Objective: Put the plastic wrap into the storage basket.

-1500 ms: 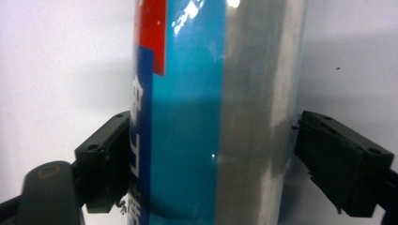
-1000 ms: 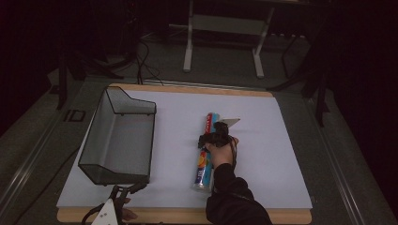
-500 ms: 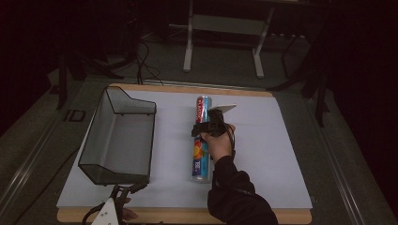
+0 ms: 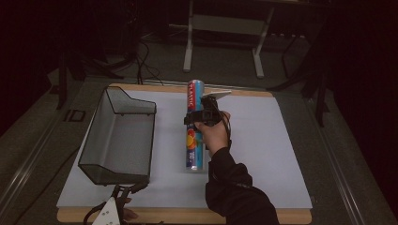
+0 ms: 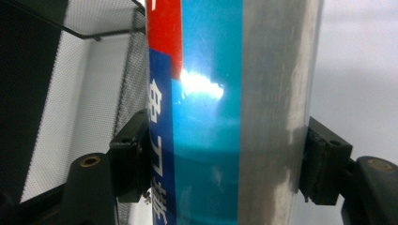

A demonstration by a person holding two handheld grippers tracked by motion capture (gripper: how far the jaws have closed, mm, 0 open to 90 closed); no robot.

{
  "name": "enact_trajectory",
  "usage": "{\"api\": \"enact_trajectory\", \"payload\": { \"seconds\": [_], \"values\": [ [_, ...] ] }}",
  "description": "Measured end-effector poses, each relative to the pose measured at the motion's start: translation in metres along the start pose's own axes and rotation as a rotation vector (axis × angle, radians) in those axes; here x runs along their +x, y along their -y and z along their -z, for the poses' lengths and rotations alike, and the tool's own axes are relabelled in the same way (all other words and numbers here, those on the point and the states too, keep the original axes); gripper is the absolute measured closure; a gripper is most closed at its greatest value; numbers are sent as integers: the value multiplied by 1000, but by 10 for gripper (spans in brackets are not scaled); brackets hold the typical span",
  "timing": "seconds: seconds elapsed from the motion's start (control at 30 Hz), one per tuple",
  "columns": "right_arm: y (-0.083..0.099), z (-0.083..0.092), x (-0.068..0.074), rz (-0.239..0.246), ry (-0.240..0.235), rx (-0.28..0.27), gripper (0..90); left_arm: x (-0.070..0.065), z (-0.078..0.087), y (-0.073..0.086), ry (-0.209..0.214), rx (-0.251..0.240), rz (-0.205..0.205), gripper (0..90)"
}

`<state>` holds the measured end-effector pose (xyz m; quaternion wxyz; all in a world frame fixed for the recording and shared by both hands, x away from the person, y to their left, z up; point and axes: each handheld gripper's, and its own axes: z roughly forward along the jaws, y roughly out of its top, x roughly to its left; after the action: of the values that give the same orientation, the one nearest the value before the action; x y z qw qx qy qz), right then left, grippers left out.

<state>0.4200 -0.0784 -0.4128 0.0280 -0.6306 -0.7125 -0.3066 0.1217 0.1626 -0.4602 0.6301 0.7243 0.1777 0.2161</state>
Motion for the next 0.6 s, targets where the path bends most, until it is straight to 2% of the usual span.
{"api": "enact_trajectory", "payload": {
  "seconds": [0.6],
  "values": [
    [-18,9,44,107,-17,-29,317,0,0,1,4,1,4,6]
  ]
}}
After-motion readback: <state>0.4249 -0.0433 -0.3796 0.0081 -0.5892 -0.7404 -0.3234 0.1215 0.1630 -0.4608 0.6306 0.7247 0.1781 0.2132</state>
